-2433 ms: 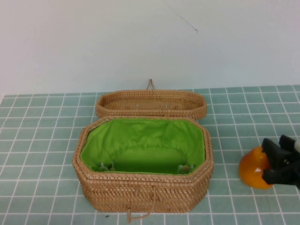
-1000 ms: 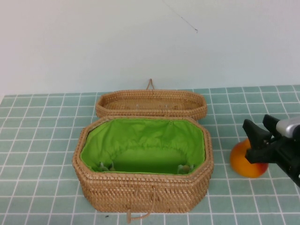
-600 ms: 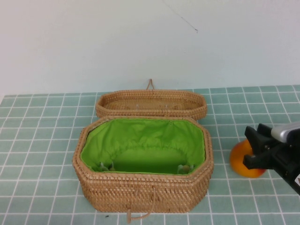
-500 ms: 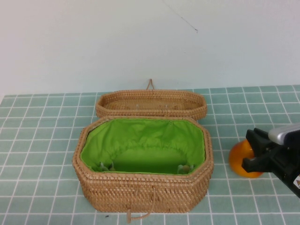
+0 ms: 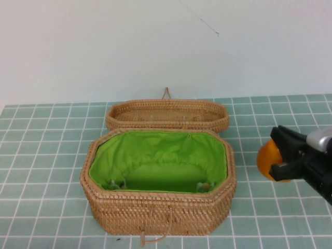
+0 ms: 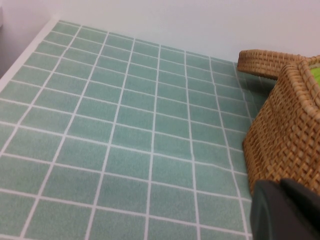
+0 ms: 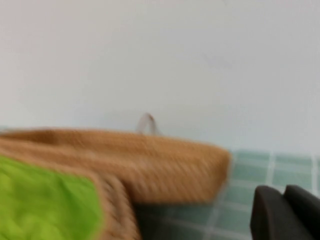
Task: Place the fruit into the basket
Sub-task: Pick up the pear on the table, then place the pear on the basket
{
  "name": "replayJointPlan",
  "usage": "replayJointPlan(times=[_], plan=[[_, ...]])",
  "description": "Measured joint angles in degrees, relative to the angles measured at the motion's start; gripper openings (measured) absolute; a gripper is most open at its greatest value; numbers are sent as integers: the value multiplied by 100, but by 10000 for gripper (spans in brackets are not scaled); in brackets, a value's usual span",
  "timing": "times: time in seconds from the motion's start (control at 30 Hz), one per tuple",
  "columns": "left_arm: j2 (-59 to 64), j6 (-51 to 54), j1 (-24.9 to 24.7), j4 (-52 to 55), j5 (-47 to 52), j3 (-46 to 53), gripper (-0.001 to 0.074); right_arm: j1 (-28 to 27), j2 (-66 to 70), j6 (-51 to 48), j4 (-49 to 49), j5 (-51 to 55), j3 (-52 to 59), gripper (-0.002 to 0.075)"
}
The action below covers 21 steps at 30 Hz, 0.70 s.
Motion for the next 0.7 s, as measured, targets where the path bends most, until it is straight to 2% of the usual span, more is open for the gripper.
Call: replayJointPlan(times=[0.03,0.07,0.3,0.57,0.7], plan=[[0,0,0,0,0,0,0,0,-142,29,-102,0,0,18],[0,0,0,0,0,0,0,0,-289,83,-214,0,0,-2],[0,0,0,0,0,0,0,165,-1117,674,-1247,8,-457,5],[0,0,0,0,0,0,0,1319,-930,775,-1580,1220,-1710,4],[0,0,0,0,0,0,0,1674,-318,569,-1600,1367,-2235,4]])
